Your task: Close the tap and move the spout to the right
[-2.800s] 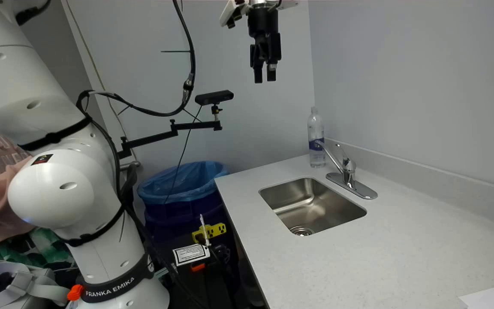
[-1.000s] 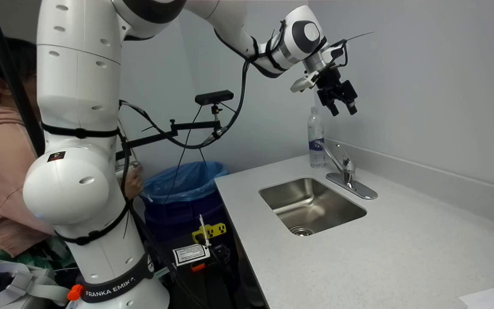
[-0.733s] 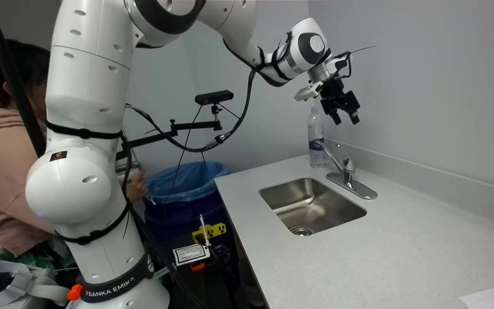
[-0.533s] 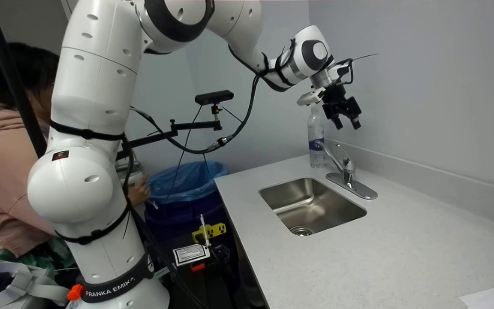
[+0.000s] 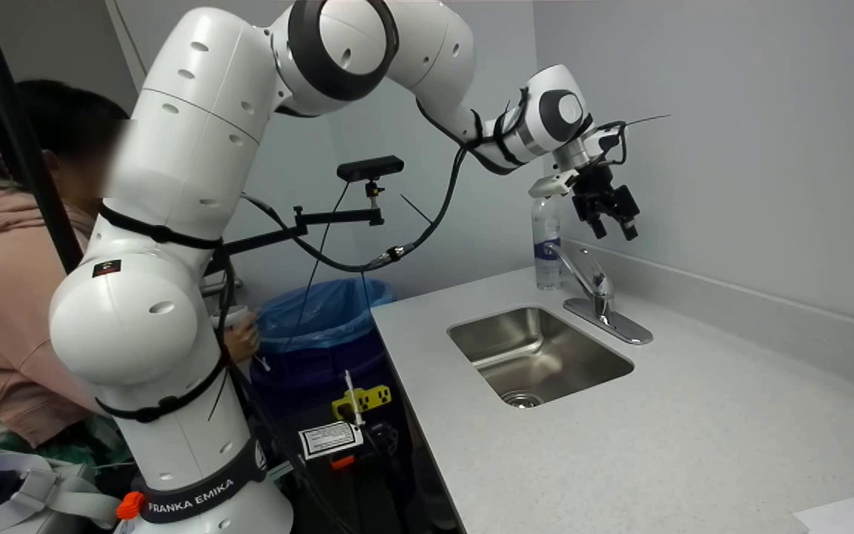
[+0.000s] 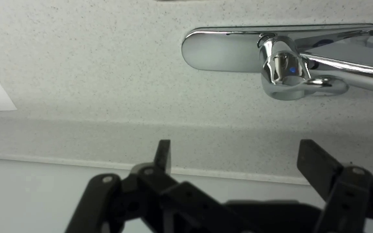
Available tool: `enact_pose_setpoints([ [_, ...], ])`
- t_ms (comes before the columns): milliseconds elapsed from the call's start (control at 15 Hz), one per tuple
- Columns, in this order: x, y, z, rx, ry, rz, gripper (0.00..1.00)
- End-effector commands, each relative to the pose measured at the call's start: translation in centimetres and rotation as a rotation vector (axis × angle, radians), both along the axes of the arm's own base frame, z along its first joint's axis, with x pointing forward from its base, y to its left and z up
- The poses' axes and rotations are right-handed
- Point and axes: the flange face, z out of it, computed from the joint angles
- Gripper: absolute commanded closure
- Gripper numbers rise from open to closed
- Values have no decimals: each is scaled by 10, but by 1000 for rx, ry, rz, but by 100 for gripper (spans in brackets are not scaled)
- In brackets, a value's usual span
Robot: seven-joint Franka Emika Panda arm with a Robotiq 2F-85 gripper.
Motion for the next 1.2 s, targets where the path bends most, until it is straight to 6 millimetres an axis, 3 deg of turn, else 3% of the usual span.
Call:
enact_pose_setpoints([
  [0,10,8,-7,12,19,-15,0],
  [1133,-28,5,-38,6,175,-69,0],
])
